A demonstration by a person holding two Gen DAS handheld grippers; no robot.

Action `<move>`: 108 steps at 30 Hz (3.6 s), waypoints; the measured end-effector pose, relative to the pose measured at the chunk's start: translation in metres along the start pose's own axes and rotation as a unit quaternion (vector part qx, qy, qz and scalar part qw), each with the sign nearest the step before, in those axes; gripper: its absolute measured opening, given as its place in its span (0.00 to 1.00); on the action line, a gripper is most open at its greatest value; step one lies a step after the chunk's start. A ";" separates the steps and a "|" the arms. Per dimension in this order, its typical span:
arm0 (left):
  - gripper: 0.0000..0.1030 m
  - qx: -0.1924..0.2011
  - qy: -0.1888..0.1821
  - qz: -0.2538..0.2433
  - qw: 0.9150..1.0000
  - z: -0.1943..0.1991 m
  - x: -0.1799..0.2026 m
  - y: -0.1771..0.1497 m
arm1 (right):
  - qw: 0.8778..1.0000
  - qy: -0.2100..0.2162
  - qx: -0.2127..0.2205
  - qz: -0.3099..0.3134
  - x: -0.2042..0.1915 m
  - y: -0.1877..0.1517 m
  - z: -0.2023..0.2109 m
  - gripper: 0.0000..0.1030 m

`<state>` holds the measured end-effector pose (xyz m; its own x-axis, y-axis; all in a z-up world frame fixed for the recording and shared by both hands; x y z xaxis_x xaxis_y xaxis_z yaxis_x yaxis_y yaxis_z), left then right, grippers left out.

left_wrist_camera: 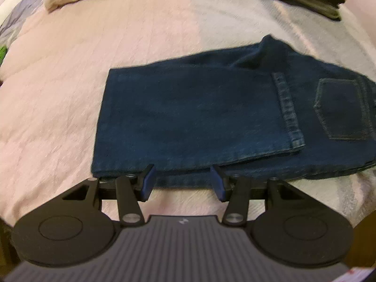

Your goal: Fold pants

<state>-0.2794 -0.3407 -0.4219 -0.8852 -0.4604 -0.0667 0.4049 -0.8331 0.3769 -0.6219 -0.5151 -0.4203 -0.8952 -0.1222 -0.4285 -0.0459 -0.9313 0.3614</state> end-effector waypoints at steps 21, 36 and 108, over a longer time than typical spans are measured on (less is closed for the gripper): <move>0.55 0.019 -0.146 0.428 0.892 -0.041 -0.113 -0.058 | 0.992 -0.076 0.056 -0.082 0.078 0.027 0.039 0.51; 0.47 0.032 -0.235 0.348 0.907 -0.067 -0.140 -0.048 | 0.986 -0.150 0.057 -0.035 0.052 0.036 0.026 0.51; 0.35 -0.027 -0.020 0.162 0.986 0.042 0.171 0.055 | 0.974 0.155 -0.147 0.072 0.052 0.174 -0.011 0.49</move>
<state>-0.4185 -0.4524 -0.3743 -0.7148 -0.6941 0.0856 0.6789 -0.6592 0.3233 -0.6713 -0.6869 -0.3884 -0.7040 -0.3134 -0.6373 0.2400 -0.9496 0.2019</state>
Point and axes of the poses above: each gripper's, at about its wrist camera, not at the fingertips, and z roughly against the way its jaws point, x to its right, y to its top, the point moved 10 cm from there along -z, roughly the way its jaws point
